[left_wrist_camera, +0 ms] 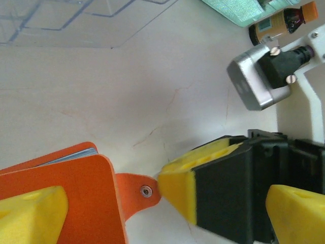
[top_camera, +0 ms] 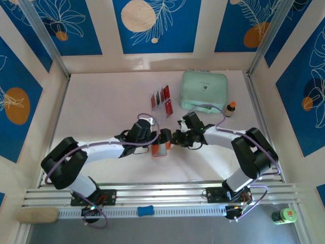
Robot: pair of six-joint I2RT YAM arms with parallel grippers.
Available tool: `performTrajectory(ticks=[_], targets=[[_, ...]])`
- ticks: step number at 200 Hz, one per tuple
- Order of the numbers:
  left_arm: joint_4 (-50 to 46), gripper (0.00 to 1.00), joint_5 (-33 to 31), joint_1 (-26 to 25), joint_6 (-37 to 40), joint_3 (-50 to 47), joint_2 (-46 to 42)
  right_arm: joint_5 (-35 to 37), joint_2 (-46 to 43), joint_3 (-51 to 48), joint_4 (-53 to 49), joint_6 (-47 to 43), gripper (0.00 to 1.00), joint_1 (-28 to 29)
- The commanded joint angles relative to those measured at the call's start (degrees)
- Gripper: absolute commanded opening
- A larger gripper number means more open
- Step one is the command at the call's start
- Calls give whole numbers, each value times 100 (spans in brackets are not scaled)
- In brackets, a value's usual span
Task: Put the credit cards into the card holder
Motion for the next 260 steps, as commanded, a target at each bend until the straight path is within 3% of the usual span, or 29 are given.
performTrajectory(ticks=[1,54,118,188,260], targets=[[180,100,-59,-95,-143,76,141,-11,-485,-130,-331,-68,29,-307],[351,100,-422,-385,-318,-135,497,-68,-1125,-401,-584,-131,29,-832],[257,100,-532,-466,-303,-64,510,-196,-1556,-404,-756,-107,27,-765],[-526,100,-360,2,112,549,-274,238,-1635,-51,-765,211,19,337],[-1973,100,-570,992,412,392,-1539,667,-695,1142,-948,33,15,1638]])
